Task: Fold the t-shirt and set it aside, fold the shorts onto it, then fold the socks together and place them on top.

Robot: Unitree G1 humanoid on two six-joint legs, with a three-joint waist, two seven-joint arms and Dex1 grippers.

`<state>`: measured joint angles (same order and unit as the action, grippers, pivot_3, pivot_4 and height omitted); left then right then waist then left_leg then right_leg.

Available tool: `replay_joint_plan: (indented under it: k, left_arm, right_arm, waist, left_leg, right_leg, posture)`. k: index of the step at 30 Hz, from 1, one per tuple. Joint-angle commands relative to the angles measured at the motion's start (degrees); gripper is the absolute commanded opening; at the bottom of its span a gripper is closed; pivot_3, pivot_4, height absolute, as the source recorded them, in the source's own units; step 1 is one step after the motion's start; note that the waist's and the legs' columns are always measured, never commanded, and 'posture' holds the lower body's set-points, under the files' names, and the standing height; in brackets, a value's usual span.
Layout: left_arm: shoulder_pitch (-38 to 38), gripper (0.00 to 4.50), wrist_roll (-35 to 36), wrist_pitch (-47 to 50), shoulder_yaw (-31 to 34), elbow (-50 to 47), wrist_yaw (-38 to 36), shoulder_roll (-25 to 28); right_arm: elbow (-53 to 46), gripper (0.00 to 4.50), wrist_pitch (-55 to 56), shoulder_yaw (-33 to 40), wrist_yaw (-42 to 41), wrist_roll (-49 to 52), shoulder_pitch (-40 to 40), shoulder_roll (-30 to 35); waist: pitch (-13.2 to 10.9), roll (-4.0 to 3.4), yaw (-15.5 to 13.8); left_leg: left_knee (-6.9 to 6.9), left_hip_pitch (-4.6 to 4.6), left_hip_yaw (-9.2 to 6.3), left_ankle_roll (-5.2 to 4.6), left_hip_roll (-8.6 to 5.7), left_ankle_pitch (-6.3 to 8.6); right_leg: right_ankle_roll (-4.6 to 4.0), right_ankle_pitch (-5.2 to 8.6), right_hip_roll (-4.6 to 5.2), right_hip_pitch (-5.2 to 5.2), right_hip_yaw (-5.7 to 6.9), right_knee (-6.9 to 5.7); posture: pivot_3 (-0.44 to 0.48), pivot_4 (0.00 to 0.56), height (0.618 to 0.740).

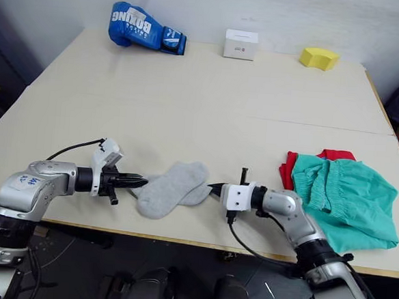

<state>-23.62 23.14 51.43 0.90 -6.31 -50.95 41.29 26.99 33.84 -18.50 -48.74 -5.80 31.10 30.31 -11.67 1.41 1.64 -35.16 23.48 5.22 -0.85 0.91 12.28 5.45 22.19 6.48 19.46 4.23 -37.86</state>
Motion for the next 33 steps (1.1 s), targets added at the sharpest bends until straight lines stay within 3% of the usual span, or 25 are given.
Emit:
replay_joint_plan:
  k: [1, 3, 4, 7, 12, 16, 17, 18, 20, 23, 27, 33]
  left_arm:
    - [1.06, 0.0, 0.77, -0.11, 1.88, -3.65, 2.3, -0.1]
    - [1.52, 0.0, -0.01, -1.95, 2.38, -3.8, 4.24, -0.85]
    - [1.62, 0.0, 0.49, -1.75, 2.99, -3.86, 5.08, -1.46]
    - [2.56, 0.78, 1.8, 0.1, 3.29, -4.64, 5.63, -1.58]
    - [7.41, 2.45, 2.47, -1.66, 7.79, -7.82, 6.28, 0.44]
    - [12.68, 3.67, 5.91, -3.0, 13.51, -10.89, 1.77, 4.42]
    - [14.67, 3.97, 9.69, 1.02, 16.01, -13.35, -0.3, 6.44]
    - [17.01, 4.32, 12.41, 4.55, 17.63, -16.04, -2.04, 8.65]
    - [20.03, 4.45, 15.81, 8.65, 19.32, -19.58, -3.36, 11.29]
    - [19.72, 4.45, 19.72, 17.59, 19.74, -23.63, 3.52, 8.96]
    - [17.07, 4.45, 20.77, 26.97, 18.13, -27.09, 13.09, 3.82]
    - [17.09, 4.45, 20.53, 33.94, 15.74, -35.29, 23.78, -6.43]
  right_arm:
    - [4.61, 0.04, 1.25, 1.42, -1.83, 1.46, 1.55, 0.35]
    - [4.48, 0.04, 0.3, 1.91, -3.41, 3.88, 0.93, -0.07]
    - [3.86, 0.25, -0.27, 1.83, -4.3, 4.72, 0.22, -0.07]
    - [2.88, 1.04, 0.28, 1.76, -4.38, 4.5, -0.93, 0.1]
    - [-2.01, 2.8, -0.45, 5.65, -2.92, 5.91, -3.91, 3.35]
    - [-14.19, 4.09, -19.77, 8.47, -12.55, 20.67, -8.48, 7.15]
    - [-17.94, 4.42, -32.33, 9.11, -14.22, 26.6, -7.47, 8.7]
    - [-20.99, 4.5, -45.16, 9.04, -16.12, 32.17, -5.67, 10.57]
    - [-24.83, 4.5, -62.0, 8.53, -18.03, 37.95, -2.81, 12.96]
    - [-21.22, 4.5, -75.46, 5.93, -13.81, 36.55, 5.77, 9.5]
    - [-14.11, 4.5, -84.8, 6.21, -7.63, 35.05, 13.58, 1.95]
    - [-2.81, 4.5, -81.15, 4.47, -1.96, 28.31, 20.73, -8.64]
  waist:
    - [0.0, 0.0, 0.03]
    - [0.0, 0.0, 0.01]
    - [0.0, 0.0, 0.0]
    - [0.0, 0.0, 0.01]
    - [0.0, 0.0, 0.04]
    - [-0.01, -0.01, -0.09]
    - [-0.02, -0.02, -0.05]
    - [-0.08, -0.05, 0.16]
    - [-0.21, -0.21, 0.4]
    - [-0.22, -0.23, 0.6]
    - [-0.21, -0.21, 0.09]
    - [-0.19, -0.19, 0.01]
  left_leg:
    - [0.01, -0.01, 0.01, 0.01, 0.0, 0.01]
    - [0.03, -0.02, 0.01, 0.02, 0.0, 0.01]
    - [0.03, -0.02, 0.01, 0.02, 0.0, 0.01]
    - [0.01, -0.01, 0.01, 0.0, 0.0, 0.02]
    - [0.05, -0.05, 0.01, 0.03, 0.01, 0.05]
    - [0.11, -0.03, -0.02, 0.04, 0.04, 0.09]
    - [0.12, -0.02, -0.02, 0.02, 0.04, 0.11]
    - [0.09, -0.02, -0.02, 0.0, 0.05, 0.13]
    - [0.09, 0.03, 0.04, -0.07, 0.09, 0.17]
    - [0.12, -0.06, 0.03, -0.11, 0.18, 0.54]
    - [0.19, -0.05, 0.0, -0.01, 0.24, 0.54]
    - [-0.05, 0.63, 0.08, -0.07, 0.06, 0.32]
  right_leg:
    - [0.0, 0.0, 0.0, 0.0, 0.0, 0.0]
    - [0.0, 0.0, 0.0, -0.01, 0.01, 0.01]
    - [0.0, 0.0, 0.0, -0.01, 0.01, 0.01]
    - [0.0, 0.0, 0.0, -0.03, 0.02, 0.03]
    - [0.0, 0.0, 0.0, -0.03, 0.0, 0.04]
    - [0.0, 0.0, 0.0, -0.05, 0.01, 0.15]
    - [0.0, 0.0, 0.02, -0.05, 0.01, 0.18]
    - [0.0, 0.0, 0.03, -0.06, 0.0, 0.18]
    - [-0.09, -0.05, 0.1, 0.02, -0.06, 0.18]
    - [-0.27, -0.15, 0.12, 0.03, 0.04, 0.25]
    - [-0.34, -0.12, 0.09, 0.11, 0.23, 0.24]
    - [-0.24, -0.17, 0.08, 0.59, 0.2, 0.18]
  posture:
    - [0.0, 0.15, 0.74]
    - [0.0, 0.15, 0.74]
    - [0.0, 0.15, 0.74]
    - [0.0, 0.15, 0.74]
    - [0.0, 0.15, 0.74]
    - [0.0, 0.15, 0.74]
    - [0.0, 0.15, 0.74]
    - [0.0, 0.15, 0.74]
    - [0.0, 0.15, 0.74]
    - [0.0, 0.15, 0.74]
    - [0.0, 0.15, 0.74]
    - [0.0, 0.15, 0.74]
